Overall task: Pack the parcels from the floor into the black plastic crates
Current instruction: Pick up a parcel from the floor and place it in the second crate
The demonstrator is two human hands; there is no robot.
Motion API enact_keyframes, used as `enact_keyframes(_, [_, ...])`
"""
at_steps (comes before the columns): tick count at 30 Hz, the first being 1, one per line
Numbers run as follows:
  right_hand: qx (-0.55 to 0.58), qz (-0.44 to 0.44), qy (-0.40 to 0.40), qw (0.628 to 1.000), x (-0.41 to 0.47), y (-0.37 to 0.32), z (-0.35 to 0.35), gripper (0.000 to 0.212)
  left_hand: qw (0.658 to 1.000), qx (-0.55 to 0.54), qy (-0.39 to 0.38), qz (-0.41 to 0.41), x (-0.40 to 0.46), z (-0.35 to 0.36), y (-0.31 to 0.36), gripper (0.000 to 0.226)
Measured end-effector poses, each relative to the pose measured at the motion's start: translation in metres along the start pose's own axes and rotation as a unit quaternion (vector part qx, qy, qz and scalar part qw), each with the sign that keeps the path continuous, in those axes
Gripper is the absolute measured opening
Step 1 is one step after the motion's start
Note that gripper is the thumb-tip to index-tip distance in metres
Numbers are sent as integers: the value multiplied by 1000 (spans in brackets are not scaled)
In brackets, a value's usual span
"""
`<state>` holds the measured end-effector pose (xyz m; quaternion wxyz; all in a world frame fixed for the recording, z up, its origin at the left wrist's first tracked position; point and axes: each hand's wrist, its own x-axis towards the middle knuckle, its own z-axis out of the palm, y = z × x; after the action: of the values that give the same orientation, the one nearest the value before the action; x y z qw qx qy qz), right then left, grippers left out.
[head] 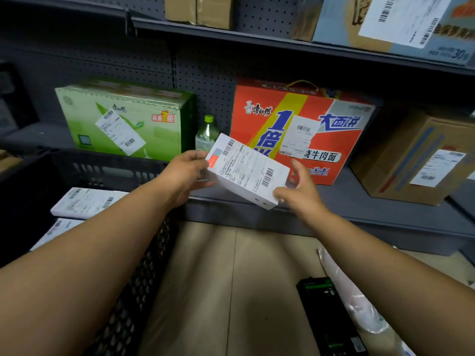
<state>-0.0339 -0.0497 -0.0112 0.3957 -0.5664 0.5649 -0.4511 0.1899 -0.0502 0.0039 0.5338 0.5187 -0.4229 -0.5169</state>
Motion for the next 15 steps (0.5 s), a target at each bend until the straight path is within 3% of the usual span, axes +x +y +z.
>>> enact_keyframes(2, [-158, -85, 13, 984, 1, -16, 17, 87, 1000, 13, 5, 10, -3, -17, 14, 23])
enact_keyframes(5, [-309, -202, -17, 929, -5, -44, 55, 97, 999, 19, 22, 21, -7, -55, 35, 20])
enact_keyframes(9, [-417, -289, -50, 860, -18, -78, 115, 95, 997, 44, 55, 16, -19, -124, 55, 21])
enact_keyframes(15, [-503, -330, -108, 791, -25, -105, 219, 99, 991, 44, 129, 6, -42, -228, 50, 21])
